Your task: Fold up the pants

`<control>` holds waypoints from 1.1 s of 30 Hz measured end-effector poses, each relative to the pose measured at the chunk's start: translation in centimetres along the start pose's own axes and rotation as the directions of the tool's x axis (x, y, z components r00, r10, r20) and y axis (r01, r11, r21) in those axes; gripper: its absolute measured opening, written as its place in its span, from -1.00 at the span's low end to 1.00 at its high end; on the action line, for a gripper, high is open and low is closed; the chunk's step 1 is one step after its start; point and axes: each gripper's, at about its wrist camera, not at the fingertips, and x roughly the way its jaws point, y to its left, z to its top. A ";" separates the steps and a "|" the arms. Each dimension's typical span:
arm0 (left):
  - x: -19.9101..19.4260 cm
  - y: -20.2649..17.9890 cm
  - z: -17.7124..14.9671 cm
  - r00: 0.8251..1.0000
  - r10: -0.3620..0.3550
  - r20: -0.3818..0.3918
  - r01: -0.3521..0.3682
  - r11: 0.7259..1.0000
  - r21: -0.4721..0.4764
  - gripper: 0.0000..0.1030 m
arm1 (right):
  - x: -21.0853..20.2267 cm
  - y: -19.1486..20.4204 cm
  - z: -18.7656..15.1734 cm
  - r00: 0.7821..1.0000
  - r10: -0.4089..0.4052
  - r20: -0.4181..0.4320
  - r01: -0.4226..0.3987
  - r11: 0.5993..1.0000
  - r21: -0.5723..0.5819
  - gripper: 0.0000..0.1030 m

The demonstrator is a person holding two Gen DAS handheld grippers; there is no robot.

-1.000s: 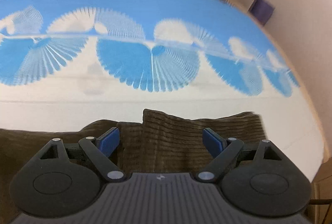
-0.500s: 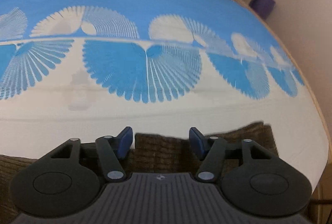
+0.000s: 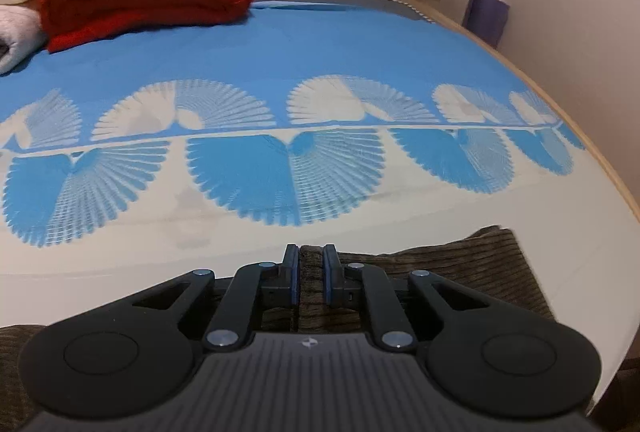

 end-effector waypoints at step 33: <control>-3.6 -1.6 -18.6 1.000 -0.028 -0.008 0.029 0.997 0.073 0.67 | -9.4 -10.0 -6.6 0.838 -0.524 -0.153 0.530 0.848 -0.006 -0.51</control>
